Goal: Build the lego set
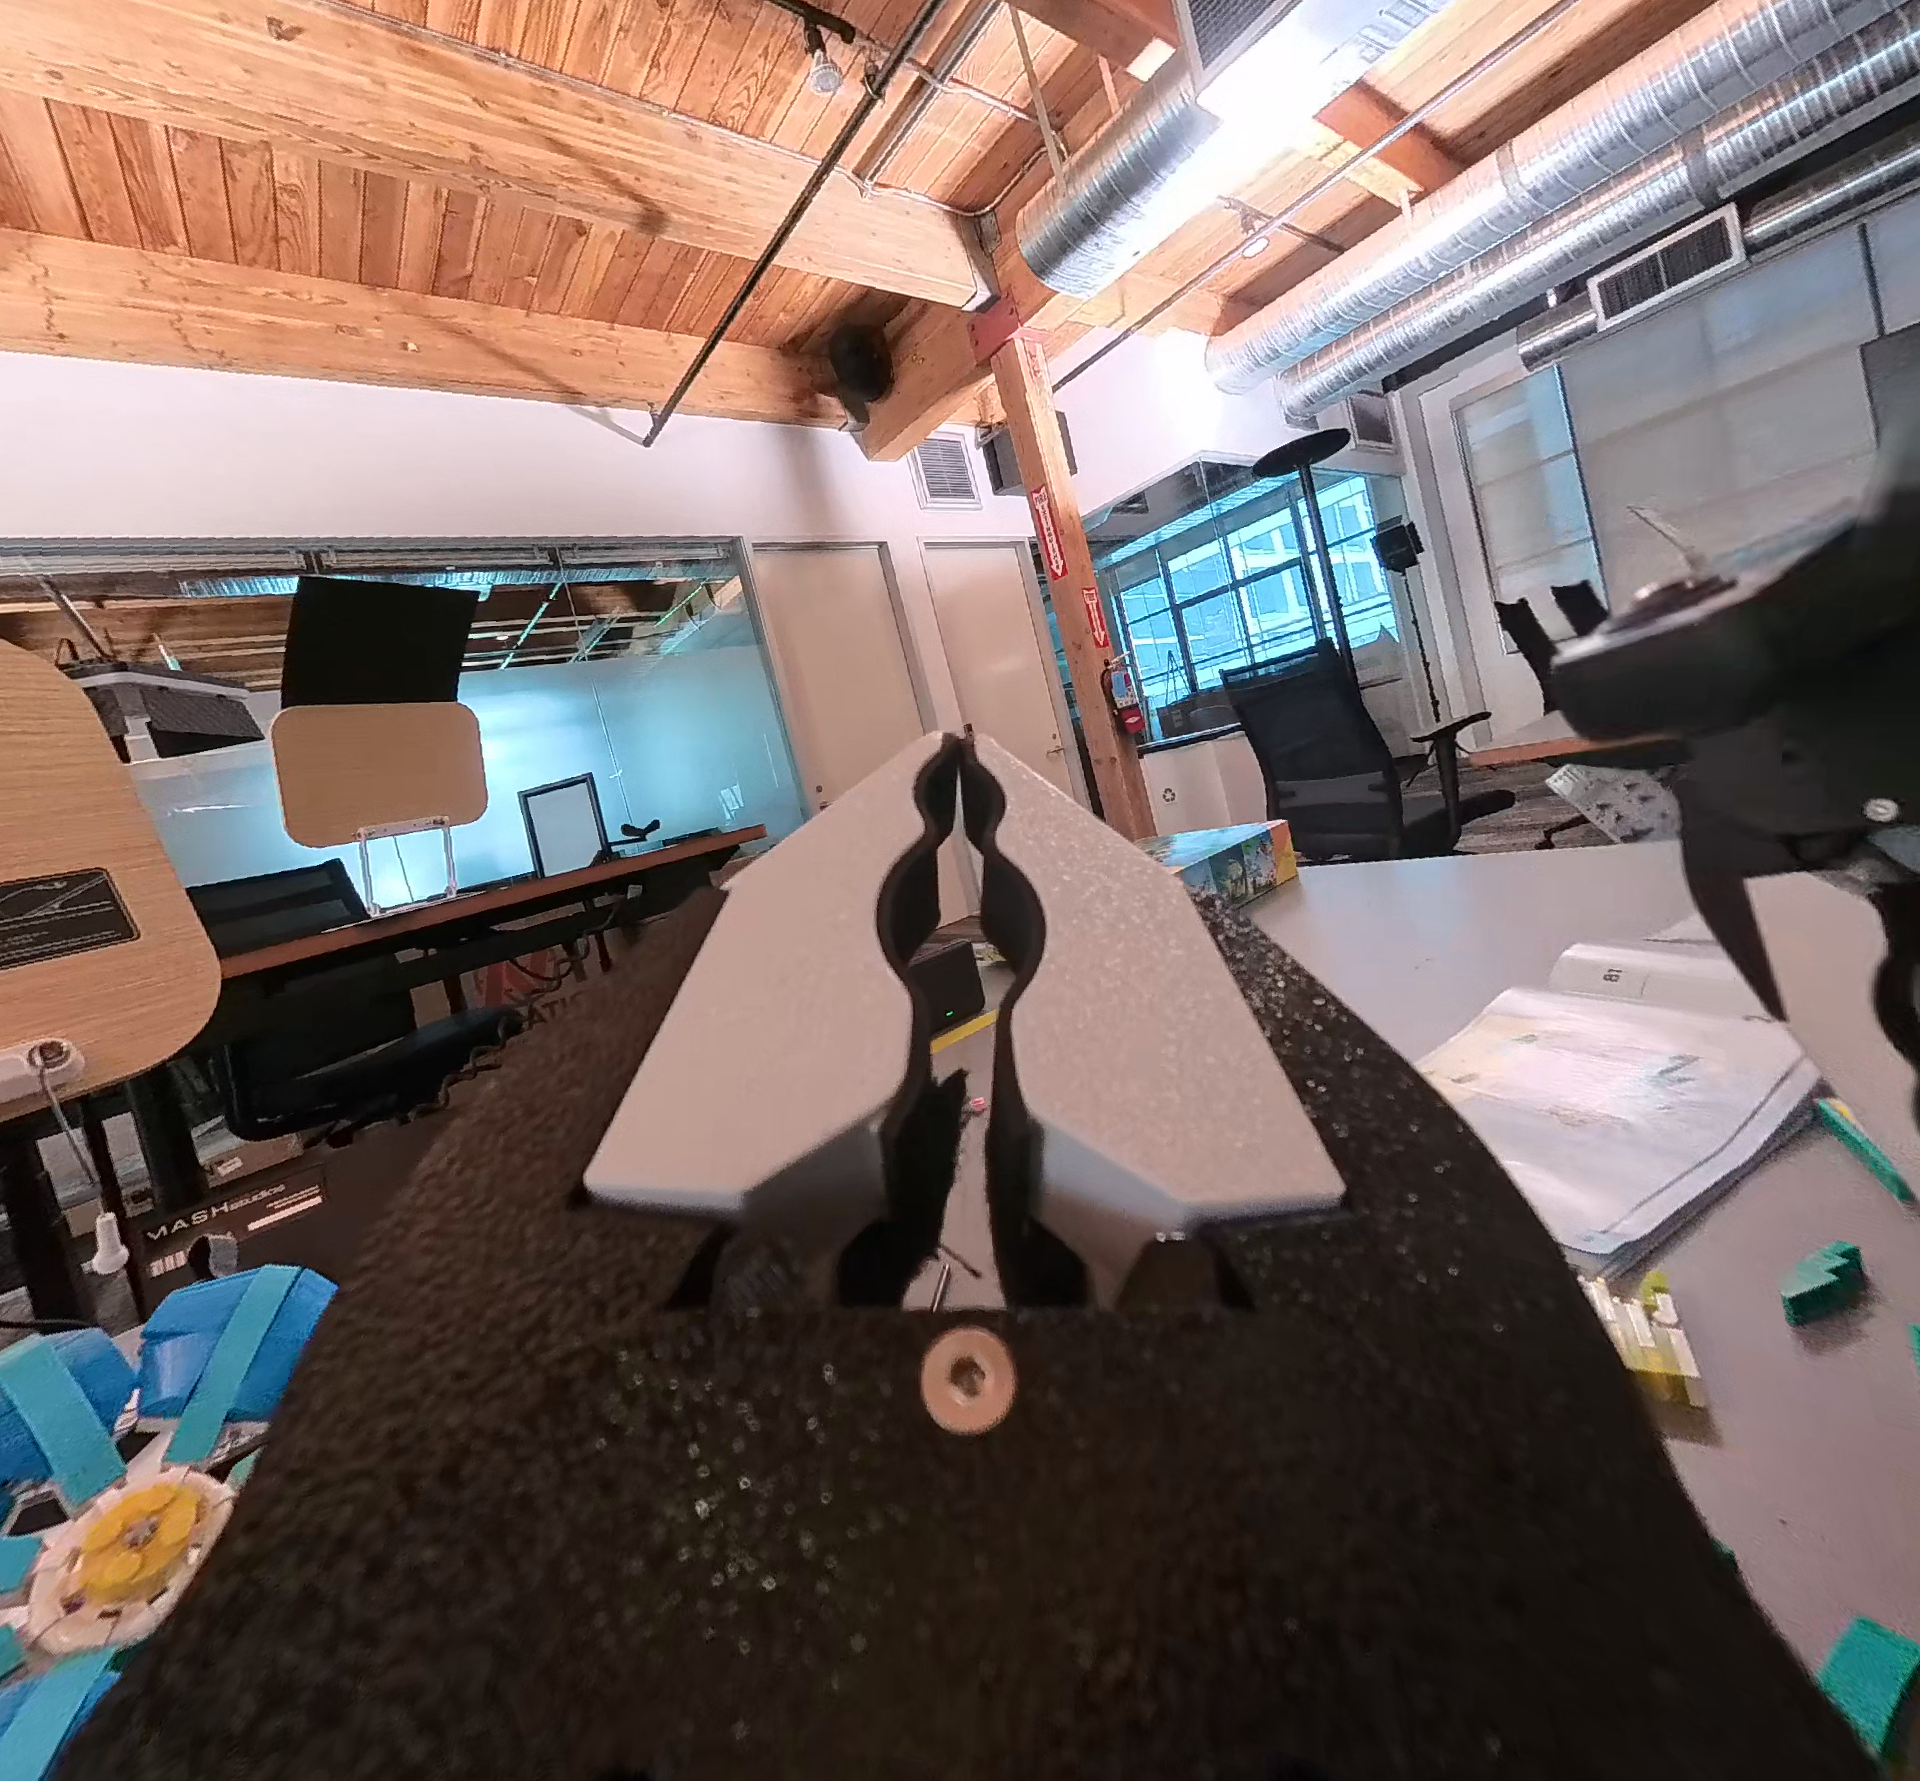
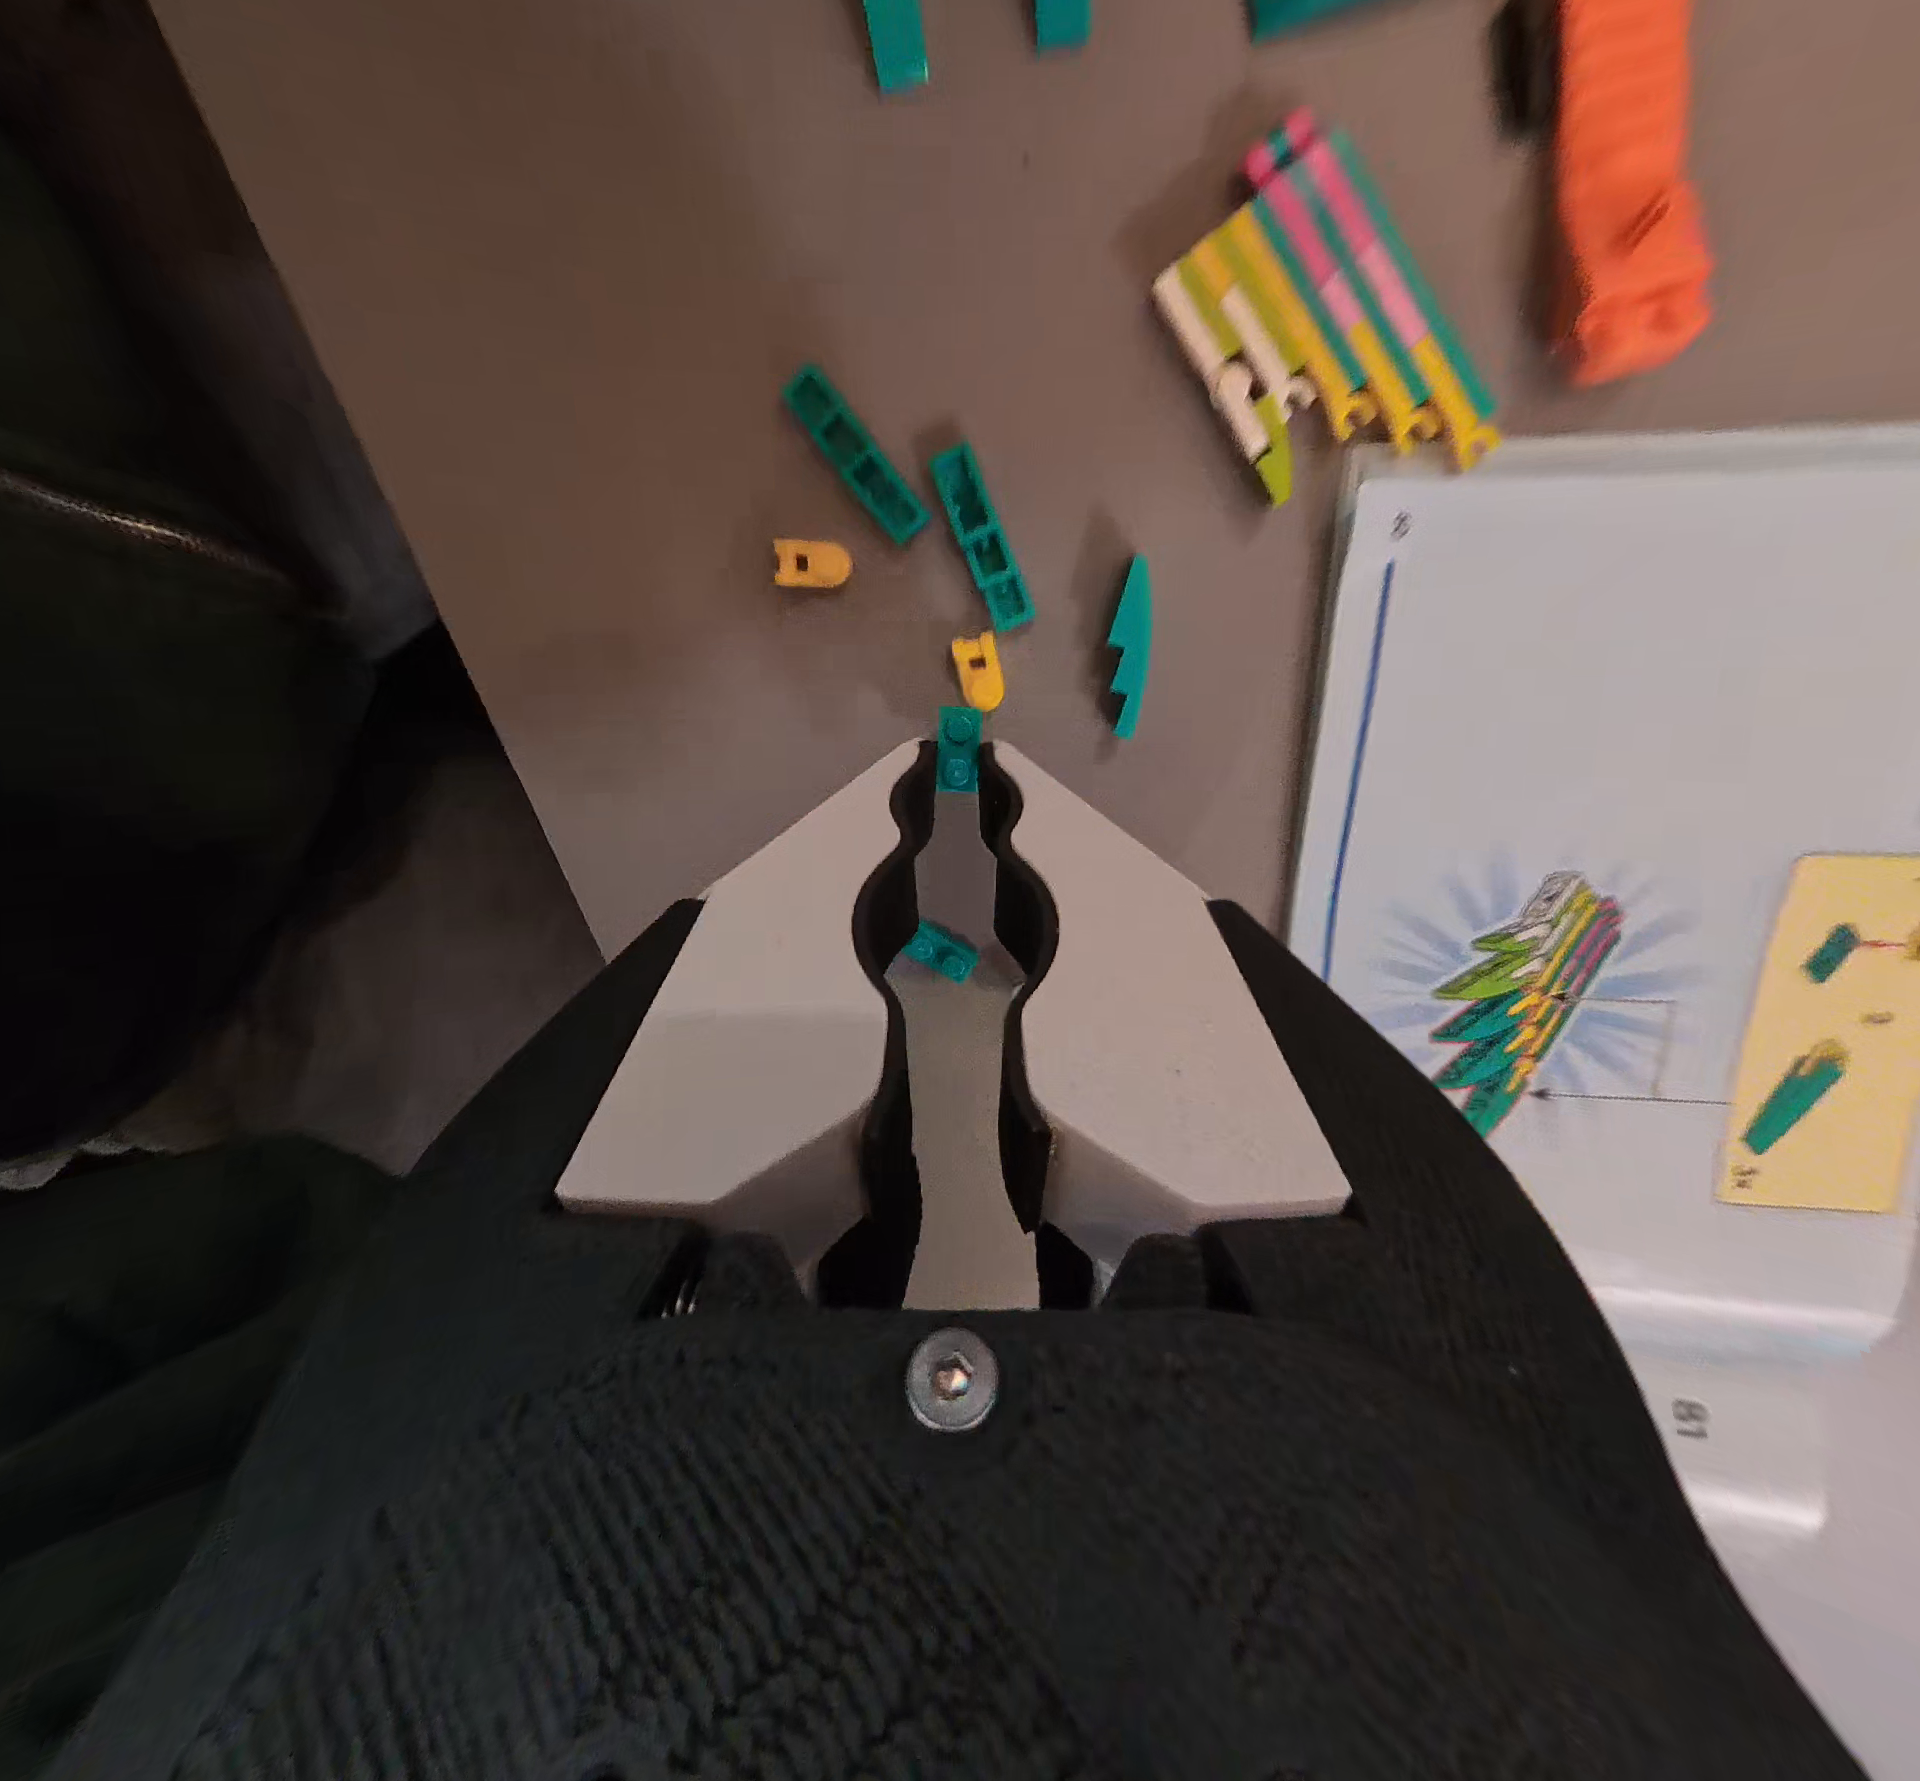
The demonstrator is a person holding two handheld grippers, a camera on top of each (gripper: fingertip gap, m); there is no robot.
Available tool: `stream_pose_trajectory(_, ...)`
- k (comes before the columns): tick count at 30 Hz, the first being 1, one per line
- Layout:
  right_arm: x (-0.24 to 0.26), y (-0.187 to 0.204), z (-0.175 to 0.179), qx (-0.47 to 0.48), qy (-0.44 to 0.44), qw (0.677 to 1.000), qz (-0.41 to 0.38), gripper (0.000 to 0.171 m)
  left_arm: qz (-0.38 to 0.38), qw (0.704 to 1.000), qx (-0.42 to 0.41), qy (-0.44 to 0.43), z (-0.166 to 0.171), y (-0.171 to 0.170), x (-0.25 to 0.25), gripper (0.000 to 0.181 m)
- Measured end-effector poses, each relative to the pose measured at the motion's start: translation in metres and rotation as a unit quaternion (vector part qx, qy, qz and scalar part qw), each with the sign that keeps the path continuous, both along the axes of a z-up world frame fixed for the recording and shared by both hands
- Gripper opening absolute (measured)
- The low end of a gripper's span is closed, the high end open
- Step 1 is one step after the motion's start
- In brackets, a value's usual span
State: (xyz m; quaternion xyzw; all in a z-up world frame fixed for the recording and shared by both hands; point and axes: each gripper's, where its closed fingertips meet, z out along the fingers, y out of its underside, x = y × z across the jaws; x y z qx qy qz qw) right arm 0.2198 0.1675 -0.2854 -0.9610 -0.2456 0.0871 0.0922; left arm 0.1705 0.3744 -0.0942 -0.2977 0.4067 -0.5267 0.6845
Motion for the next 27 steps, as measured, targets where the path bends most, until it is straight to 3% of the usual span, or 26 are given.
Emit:
stream_pose_trajectory(2,0.004,-0.007,-0.009,-0.017,-0.011,1.0,-0.008,0.007,0.001,1.0,0.001,0.0,0.0,0.0,0.0,0.0)
stream_pose_trajectory(6,0.004,0.009,0.012,0.018,0.003,1.0,-0.009,0.019,0.004,1.0,-0.001,-0.002,0.001,0.002,-0.001,0.0)
stream_pose_trajectory(11,0.01,0.129,0.051,0.229,0.026,0.971,-0.065,0.021,0.004,1.0,0.005,-0.002,0.001,0.0,-0.001,0.0)
stream_pose_trajectory(16,0.021,0.211,0.026,0.249,0.037,0.961,-0.11,0.025,0.01,1.0,0.002,-0.002,0.001,0.004,-0.002,0.0)
stream_pose_trajectory(20,0.026,0.231,0.003,0.22,0.045,0.962,-0.153,0.028,0.008,1.0,0.001,-0.002,0.001,0.004,-0.002,0.0)
stream_pose_trajectory(27,0.032,0.245,-0.006,0.235,0.017,0.957,-0.17,0.024,0.003,1.0,0.001,0.001,0.0,0.002,0.0,0.0)
